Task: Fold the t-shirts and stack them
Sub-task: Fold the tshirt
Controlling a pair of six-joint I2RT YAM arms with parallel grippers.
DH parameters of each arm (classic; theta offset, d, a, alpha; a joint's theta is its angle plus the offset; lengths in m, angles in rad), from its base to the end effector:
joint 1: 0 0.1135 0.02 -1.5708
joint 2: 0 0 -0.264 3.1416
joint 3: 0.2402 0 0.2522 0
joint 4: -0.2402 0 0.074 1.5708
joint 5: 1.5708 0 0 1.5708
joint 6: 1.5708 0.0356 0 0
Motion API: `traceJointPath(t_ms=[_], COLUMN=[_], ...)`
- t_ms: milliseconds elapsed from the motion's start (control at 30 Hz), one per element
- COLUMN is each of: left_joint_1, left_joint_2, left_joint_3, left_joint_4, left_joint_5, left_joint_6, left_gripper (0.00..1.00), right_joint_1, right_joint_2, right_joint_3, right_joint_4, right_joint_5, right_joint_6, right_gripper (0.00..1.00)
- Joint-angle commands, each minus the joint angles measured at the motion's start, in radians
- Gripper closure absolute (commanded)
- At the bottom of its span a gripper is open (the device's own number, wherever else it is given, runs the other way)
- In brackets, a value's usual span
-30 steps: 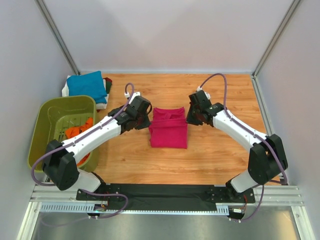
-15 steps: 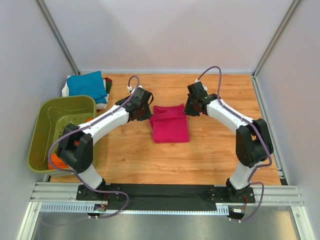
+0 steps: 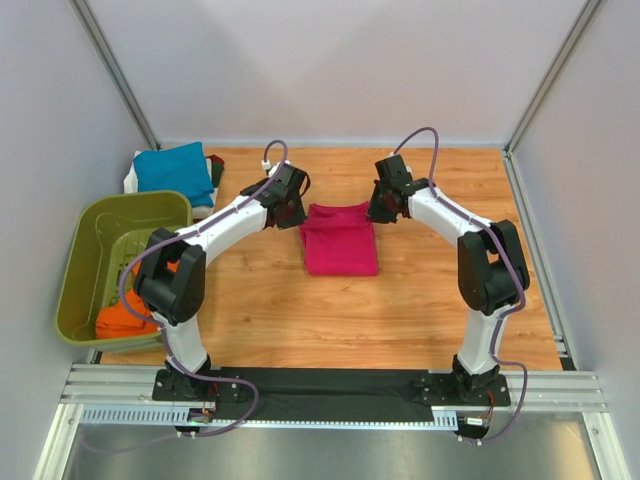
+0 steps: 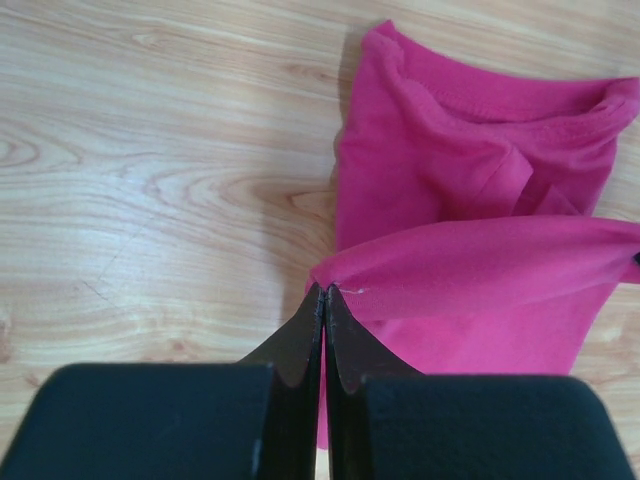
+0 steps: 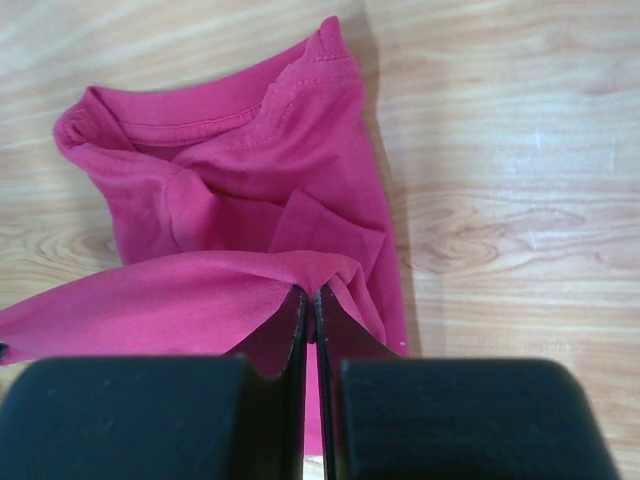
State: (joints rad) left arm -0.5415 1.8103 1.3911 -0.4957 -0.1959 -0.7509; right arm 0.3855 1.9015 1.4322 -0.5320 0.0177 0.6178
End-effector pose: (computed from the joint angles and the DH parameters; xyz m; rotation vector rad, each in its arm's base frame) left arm 0.3440 -0.1988 0.2387 -0.3425 2.4642 -0.3144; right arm 0.3805 0.1537 0.2136 0.3095 2.5940 0.3474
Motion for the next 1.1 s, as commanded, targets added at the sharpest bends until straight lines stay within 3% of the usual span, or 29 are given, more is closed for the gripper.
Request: traceJointPath(t_ms=[0,733,1067], left_joint_1=[0.018,0.02,0.023], left_joint_2=[0.006,-0.163,-0.02], left_joint_3=[0.046,0.051,0.15], left_joint_4=[0.006,0.023,0.04], left_joint_5=[-0.011,0.0,-0.01], left_joint_6=[0.041,0.064,0.087], left_gripper=[1.0,1.0,1.0], right_joint_1=[-0.019,-0.019,-0.036], right_joint_2=[0.007,-0.22,-0.065], right_joint_3=[0.06,-0.015,0.099], right_joint_4=[0.026,0.029,0.019], right_joint_5=[0.03,0.064,0.083], right_joint_6=[-0.029,-0.021,-0.056], right_gripper=[1.0,1.0,1.0])
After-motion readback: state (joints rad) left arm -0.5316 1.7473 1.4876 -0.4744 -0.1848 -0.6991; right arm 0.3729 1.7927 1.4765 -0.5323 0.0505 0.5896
